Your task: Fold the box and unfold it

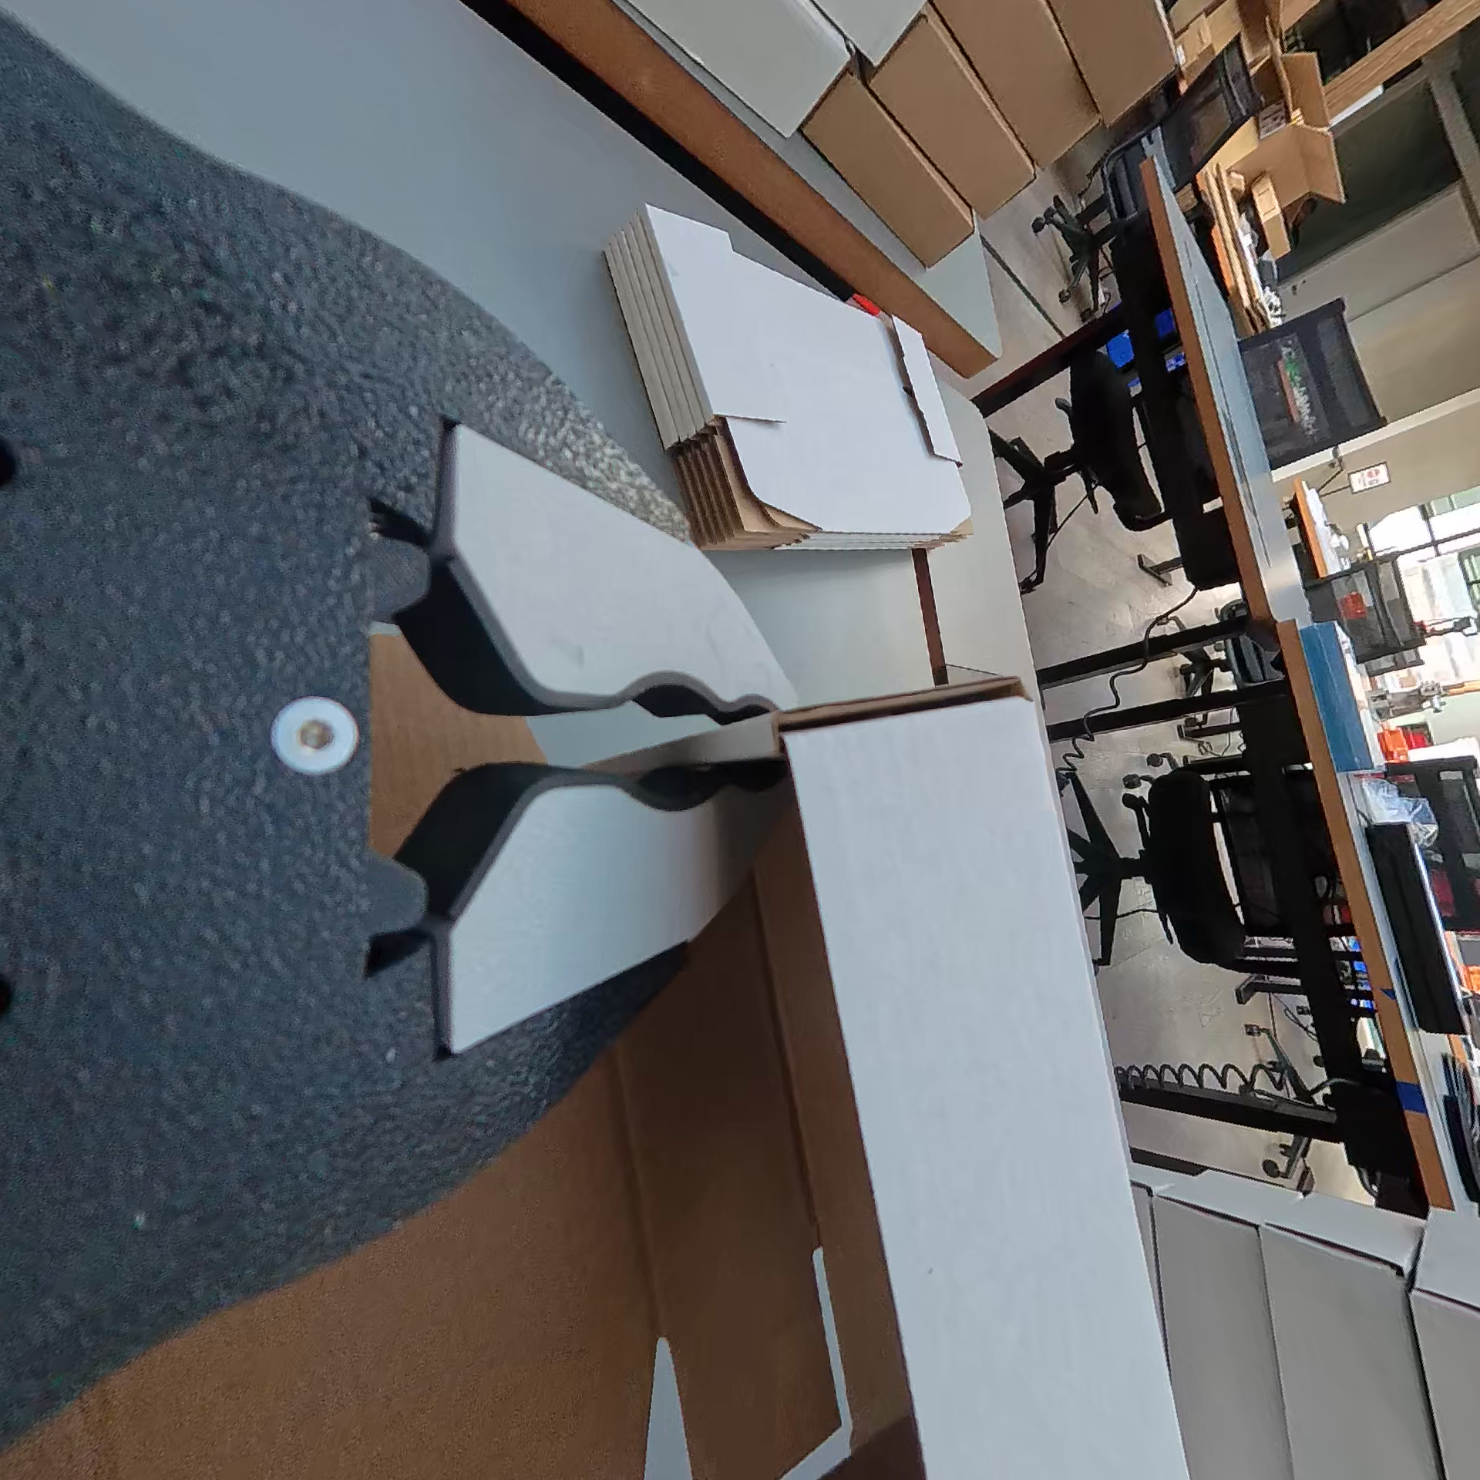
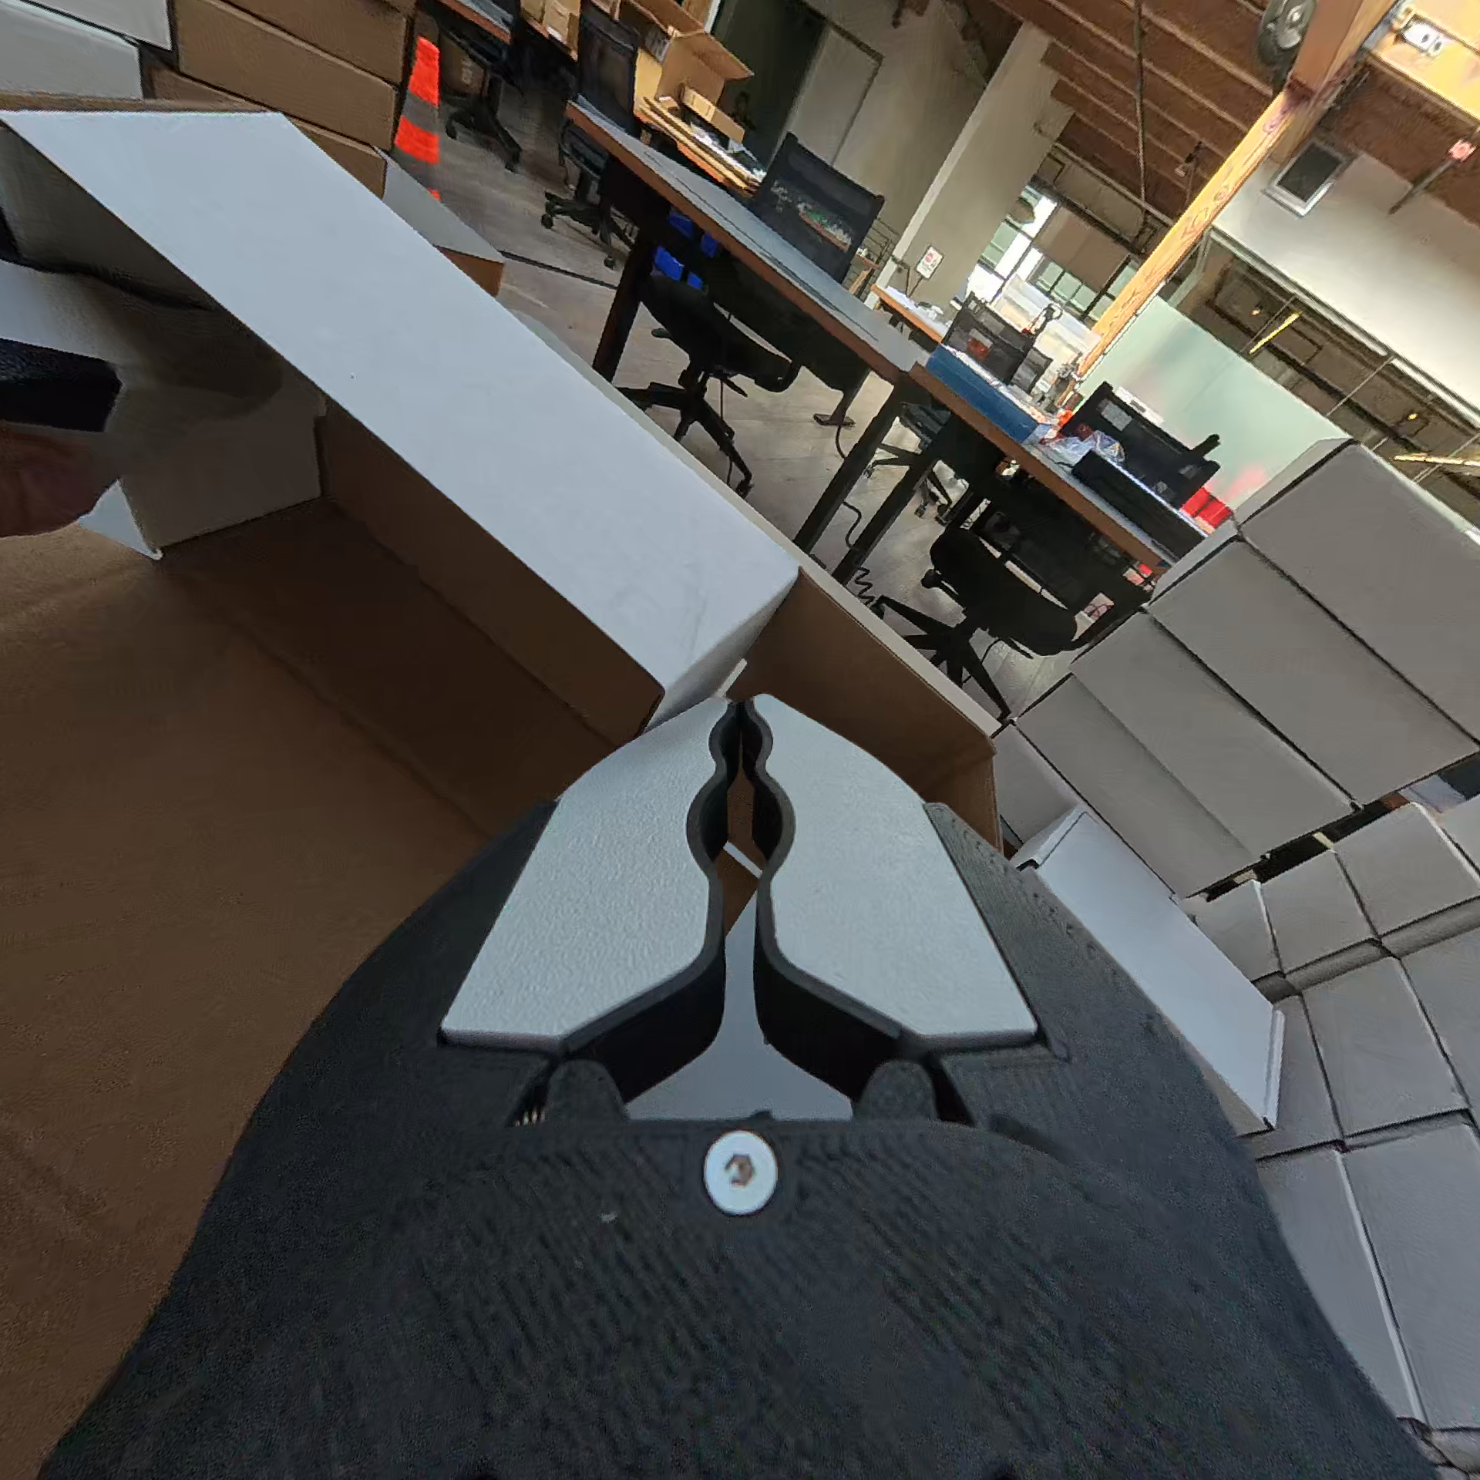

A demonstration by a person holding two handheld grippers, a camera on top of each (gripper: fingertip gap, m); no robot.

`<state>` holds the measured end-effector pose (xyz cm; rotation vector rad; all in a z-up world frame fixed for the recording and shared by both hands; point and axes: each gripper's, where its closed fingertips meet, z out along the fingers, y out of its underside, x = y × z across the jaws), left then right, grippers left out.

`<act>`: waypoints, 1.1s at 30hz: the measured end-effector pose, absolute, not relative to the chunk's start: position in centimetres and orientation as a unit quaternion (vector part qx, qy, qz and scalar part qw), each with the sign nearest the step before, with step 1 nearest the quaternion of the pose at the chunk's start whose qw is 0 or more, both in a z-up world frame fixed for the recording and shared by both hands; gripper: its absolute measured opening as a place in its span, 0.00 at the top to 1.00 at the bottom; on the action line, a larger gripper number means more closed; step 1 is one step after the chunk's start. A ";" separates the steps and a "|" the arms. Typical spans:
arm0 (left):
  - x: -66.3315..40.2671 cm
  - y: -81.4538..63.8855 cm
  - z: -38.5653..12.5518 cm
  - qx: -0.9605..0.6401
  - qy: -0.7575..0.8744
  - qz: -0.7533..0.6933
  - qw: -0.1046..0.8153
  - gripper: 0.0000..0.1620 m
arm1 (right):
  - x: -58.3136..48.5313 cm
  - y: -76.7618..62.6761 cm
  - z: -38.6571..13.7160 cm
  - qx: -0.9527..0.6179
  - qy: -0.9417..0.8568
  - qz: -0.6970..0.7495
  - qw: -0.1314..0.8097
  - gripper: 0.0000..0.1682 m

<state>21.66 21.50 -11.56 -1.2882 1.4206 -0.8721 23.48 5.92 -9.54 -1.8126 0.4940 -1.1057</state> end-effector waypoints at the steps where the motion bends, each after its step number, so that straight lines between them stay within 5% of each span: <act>1: 21.6 21.6 -11.6 -0.535 0.584 -0.358 0.494 0.95 | 23.6 6.1 -9.7 -0.737 0.202 -0.444 0.467 1.00; 5: 21.5 21.9 -12.0 -0.546 0.577 -0.368 0.484 0.96 | 22.8 7.4 -10.6 -0.734 0.254 -0.282 0.563 1.00; 8: 21.5 21.5 -12.0 -0.535 0.584 -0.346 0.503 0.96 | 23.3 6.6 -11.5 -0.766 0.230 -0.349 0.488 1.00; 11: 21.7 21.1 -12.6 -0.540 0.583 -0.355 0.493 0.96 | 22.5 7.0 -9.6 -0.730 0.242 -0.352 0.534 1.00; 18: 21.4 19.7 -12.5 -0.504 0.598 -0.353 0.514 0.94 | 21.1 8.5 -6.9 -0.573 0.349 -0.037 0.741 1.00; 24: 21.3 18.0 -13.4 -0.471 0.623 -0.343 0.522 0.93 | 20.4 8.6 -5.3 -0.434 0.359 0.162 0.810 1.00; 33: 22.0 20.6 -12.6 -0.583 0.523 -0.466 0.412 0.96 | 19.8 8.4 -9.3 -0.591 0.379 0.023 0.712 1.00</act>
